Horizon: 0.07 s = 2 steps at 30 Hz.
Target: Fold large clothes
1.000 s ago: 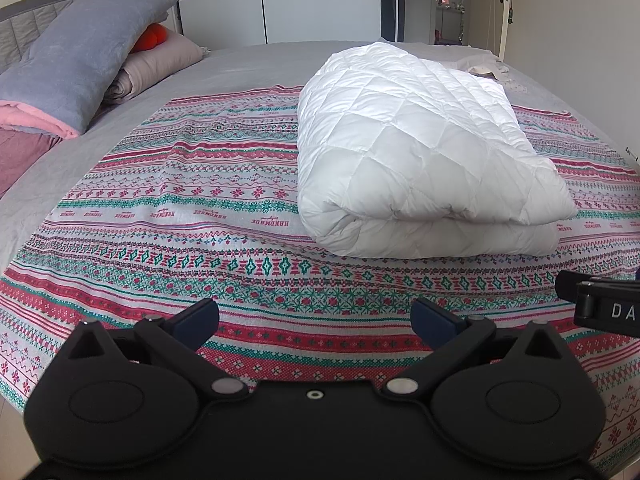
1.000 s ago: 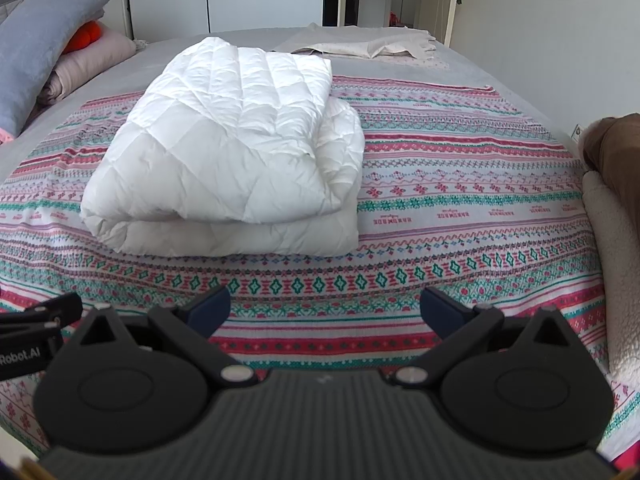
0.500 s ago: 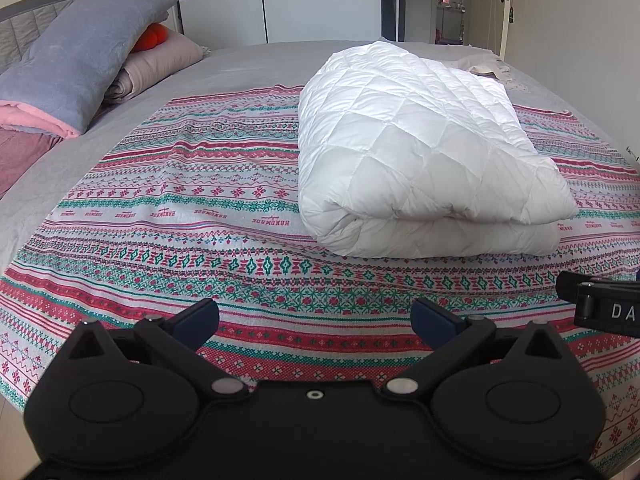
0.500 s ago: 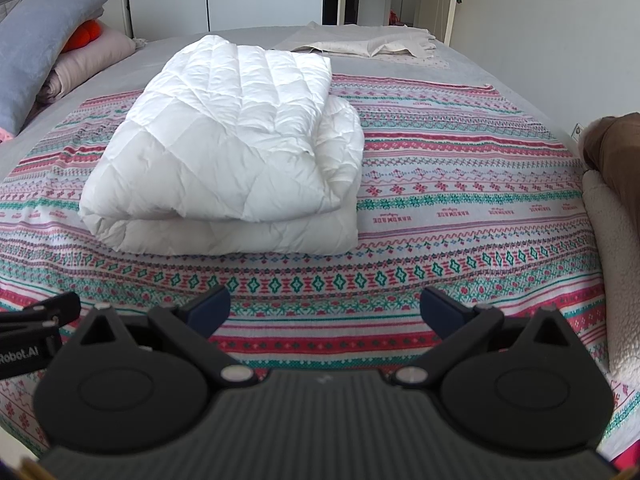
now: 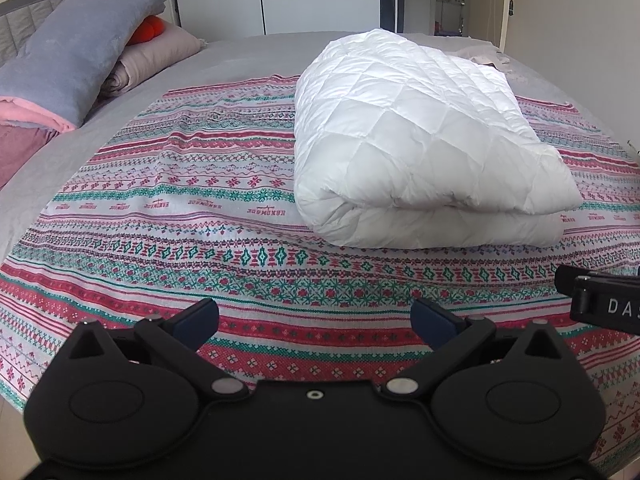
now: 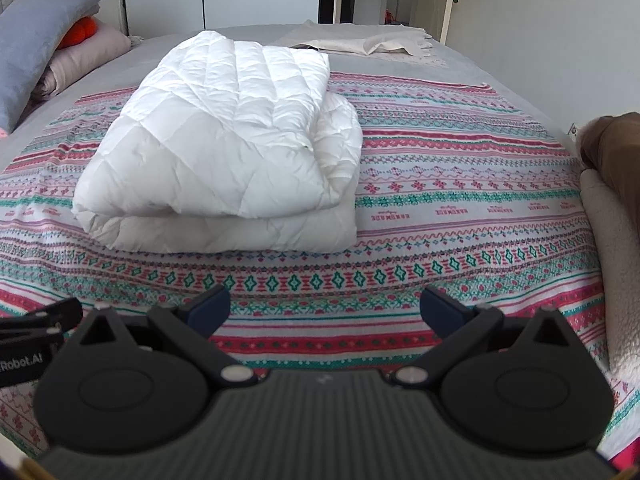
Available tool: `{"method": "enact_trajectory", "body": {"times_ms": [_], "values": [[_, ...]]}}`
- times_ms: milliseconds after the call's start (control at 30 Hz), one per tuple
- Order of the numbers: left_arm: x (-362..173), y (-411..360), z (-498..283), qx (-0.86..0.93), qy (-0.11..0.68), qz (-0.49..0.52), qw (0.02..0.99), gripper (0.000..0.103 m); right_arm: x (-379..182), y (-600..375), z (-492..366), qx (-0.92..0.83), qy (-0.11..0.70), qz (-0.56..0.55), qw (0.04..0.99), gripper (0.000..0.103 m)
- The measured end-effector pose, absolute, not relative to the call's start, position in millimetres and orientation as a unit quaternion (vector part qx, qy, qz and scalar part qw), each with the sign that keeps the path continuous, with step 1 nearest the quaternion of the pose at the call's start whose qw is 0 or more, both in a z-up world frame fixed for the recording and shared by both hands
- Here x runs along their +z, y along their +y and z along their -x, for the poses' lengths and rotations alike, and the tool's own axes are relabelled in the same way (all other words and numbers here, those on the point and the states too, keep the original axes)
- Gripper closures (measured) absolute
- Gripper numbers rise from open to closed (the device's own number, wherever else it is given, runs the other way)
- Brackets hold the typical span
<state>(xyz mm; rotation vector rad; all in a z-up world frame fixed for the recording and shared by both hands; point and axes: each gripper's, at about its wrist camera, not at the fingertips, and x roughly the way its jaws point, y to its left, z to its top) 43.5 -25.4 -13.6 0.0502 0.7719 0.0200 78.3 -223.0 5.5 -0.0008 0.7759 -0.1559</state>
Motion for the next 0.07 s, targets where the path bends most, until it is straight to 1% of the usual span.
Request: {"method": "enact_trajectory", "body": {"times_ms": [67], "values": [[-15.5,-21.9,-47.1,0.017,0.374,-0.014,0.927,0.000,3.4,-223.6,-81.2,-0.087,0.375,-0.006,0.923,0.000]]}}
